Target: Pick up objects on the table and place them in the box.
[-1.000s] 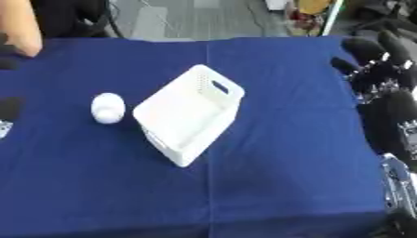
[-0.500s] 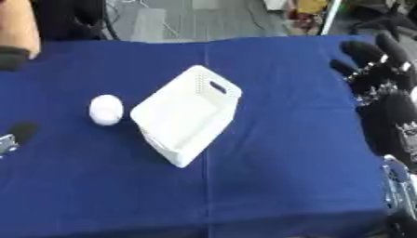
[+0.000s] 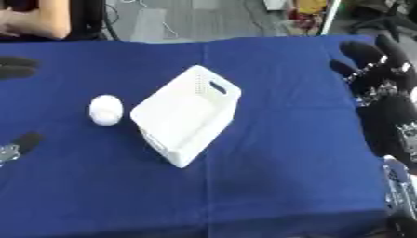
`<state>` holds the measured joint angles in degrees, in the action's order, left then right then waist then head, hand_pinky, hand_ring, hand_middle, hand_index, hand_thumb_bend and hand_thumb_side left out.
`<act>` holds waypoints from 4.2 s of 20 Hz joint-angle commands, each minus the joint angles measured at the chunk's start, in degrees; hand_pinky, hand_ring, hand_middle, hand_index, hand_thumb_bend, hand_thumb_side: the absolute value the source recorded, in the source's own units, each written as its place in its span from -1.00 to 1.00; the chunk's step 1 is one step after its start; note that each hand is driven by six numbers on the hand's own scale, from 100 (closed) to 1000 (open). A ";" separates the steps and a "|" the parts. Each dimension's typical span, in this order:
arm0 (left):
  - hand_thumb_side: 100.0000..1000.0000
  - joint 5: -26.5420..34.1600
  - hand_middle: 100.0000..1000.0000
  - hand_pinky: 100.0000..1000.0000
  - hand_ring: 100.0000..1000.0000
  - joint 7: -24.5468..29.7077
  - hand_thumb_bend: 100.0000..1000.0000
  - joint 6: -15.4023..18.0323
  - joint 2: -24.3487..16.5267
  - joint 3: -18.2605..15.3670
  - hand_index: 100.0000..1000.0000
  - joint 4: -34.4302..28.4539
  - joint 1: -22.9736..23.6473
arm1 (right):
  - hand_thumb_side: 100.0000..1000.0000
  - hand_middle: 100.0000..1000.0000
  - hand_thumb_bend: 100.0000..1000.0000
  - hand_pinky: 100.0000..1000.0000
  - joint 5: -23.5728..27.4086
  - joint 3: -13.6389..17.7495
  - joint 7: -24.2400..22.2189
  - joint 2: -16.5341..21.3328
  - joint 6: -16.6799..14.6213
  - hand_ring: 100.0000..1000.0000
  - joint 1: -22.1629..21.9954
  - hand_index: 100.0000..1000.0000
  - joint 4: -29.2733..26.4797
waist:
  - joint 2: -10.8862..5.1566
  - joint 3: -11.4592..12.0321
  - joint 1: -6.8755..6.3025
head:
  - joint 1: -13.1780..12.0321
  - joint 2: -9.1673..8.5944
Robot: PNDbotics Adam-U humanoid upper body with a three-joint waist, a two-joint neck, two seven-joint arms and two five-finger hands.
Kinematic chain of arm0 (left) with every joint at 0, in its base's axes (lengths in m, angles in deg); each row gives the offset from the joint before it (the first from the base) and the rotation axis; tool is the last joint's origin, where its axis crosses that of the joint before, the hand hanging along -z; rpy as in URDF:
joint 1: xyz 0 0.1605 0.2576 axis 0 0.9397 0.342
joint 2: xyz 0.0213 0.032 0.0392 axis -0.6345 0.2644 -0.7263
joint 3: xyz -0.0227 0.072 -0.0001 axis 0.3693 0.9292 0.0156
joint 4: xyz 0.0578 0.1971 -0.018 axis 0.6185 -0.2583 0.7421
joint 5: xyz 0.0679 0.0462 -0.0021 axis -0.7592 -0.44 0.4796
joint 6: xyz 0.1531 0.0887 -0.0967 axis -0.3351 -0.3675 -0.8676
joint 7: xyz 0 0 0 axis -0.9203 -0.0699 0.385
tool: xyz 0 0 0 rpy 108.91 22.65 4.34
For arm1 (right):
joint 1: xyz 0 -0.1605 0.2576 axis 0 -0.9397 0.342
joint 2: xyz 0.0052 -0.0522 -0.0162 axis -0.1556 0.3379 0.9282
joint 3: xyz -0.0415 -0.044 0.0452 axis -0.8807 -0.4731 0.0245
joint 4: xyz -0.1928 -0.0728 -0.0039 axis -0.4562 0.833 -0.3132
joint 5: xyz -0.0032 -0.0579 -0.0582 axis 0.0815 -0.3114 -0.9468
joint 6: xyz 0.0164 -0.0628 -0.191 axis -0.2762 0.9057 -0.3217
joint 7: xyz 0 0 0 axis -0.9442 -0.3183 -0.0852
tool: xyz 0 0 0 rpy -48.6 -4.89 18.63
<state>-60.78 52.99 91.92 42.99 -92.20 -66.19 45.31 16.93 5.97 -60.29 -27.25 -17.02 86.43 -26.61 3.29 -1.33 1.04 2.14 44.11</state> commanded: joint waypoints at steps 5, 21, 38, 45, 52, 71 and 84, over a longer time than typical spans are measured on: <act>-0.09 2.14 0.72 0.55 0.64 1.63 0.06 -0.54 -5.27 1.44 0.83 3.33 -5.18 | 0.08 0.75 -0.81 0.88 -0.01 0.23 -0.12 1.15 0.22 0.98 0.19 1.00 -0.97 | -0.89 -0.12 -0.33 | 0.90 0.01; 0.04 0.26 0.72 0.56 0.65 8.39 0.00 1.45 -3.90 8.23 0.84 16.31 -17.14 | 0.07 0.75 -0.80 0.88 0.27 -0.04 -0.51 1.26 0.39 0.99 0.22 1.00 -0.97 | -1.11 -0.40 -0.08 | 0.63 0.01; 0.22 -5.09 0.70 0.57 0.64 14.14 0.00 5.16 -0.89 13.10 0.85 28.63 -24.04 | 0.08 0.75 -0.80 0.88 0.69 -0.26 -1.02 1.32 0.45 0.99 0.40 1.00 -0.97 | -1.15 -0.33 0.23 | 0.29 0.01; 0.26 -6.95 0.70 0.58 0.65 15.52 0.00 6.48 0.50 14.46 0.85 31.99 -25.93 | 0.08 0.75 -0.79 0.88 0.77 -0.26 -1.18 1.28 0.54 0.99 0.36 1.00 -0.97 | -1.15 -0.38 0.23 | 0.36 0.01; 0.28 -8.25 0.70 0.57 0.64 16.82 0.00 7.39 1.74 15.70 0.85 34.80 -27.46 | 0.08 0.75 -0.79 0.89 0.78 -0.27 -1.27 1.25 0.60 0.99 0.30 1.00 -0.97 | -1.17 -0.39 0.26 | 0.26 0.01; 0.34 -10.66 0.69 0.54 0.62 18.80 -0.02 7.96 4.71 15.41 0.84 45.36 -31.56 | 0.08 0.75 -0.78 0.89 0.90 -0.25 -1.44 1.05 0.85 0.99 0.10 1.00 -0.97 | -1.22 -0.31 0.34 | 0.45 0.01; 0.42 -7.89 0.70 0.49 0.59 22.93 -0.05 7.46 6.18 14.82 0.83 52.10 -34.02 | 0.08 0.75 -0.78 0.90 1.07 -0.31 -1.68 0.96 1.01 0.99 0.06 1.00 -0.97 | -1.22 -0.25 0.42 | 0.51 0.01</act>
<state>-69.09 72.07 96.01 49.59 -76.76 -13.99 12.53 17.77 5.58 -61.81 -27.22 -16.02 86.36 -26.62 2.83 -1.62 1.51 2.53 44.11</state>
